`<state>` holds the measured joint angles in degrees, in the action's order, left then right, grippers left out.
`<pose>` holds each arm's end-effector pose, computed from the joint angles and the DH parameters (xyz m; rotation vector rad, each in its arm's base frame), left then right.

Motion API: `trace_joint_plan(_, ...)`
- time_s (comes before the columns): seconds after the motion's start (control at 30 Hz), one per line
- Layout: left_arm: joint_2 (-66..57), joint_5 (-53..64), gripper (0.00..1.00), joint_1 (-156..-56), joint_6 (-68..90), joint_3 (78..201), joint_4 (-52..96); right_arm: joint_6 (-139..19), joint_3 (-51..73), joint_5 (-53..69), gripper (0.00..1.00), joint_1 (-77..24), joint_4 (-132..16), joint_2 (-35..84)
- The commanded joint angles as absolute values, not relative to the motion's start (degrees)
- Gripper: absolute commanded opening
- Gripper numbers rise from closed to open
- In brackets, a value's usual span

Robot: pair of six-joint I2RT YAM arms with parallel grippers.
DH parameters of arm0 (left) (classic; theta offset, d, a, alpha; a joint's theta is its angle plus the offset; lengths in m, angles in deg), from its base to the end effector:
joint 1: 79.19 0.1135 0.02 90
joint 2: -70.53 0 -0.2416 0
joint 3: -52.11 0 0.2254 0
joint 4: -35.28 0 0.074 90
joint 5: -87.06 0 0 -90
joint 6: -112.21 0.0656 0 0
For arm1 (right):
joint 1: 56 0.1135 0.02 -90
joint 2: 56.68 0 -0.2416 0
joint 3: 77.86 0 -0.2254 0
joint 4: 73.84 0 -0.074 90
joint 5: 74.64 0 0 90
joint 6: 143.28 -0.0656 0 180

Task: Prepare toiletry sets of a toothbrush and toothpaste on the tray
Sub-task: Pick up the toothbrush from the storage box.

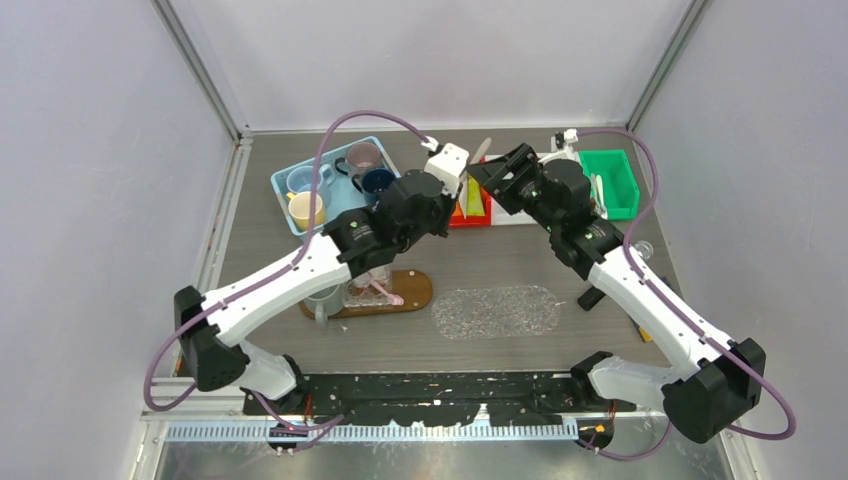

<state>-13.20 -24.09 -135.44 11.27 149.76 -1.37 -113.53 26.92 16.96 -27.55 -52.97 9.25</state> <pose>0.2070 -0.2671 0.3556 0.5268 1.8900 -0.4140 0.2476 0.1321 0.3425 0.5435 1.8285 1.0688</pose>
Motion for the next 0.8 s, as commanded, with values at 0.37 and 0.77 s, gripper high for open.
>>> trace_joint_plan(0.37, 6.69, -28.69, 0.00, -134.91, 1.73, 160.15, -47.14, -94.04, 26.09, 18.14, 0.77, -27.17, -52.60, -0.42)
trace_joint_plan(0.77, 15.03, -24.01, 0.00, -134.91, -10.88, 158.13, -68.95, -90.79, 26.49, 20.95, 0.80, -27.17, -51.28, 0.19)
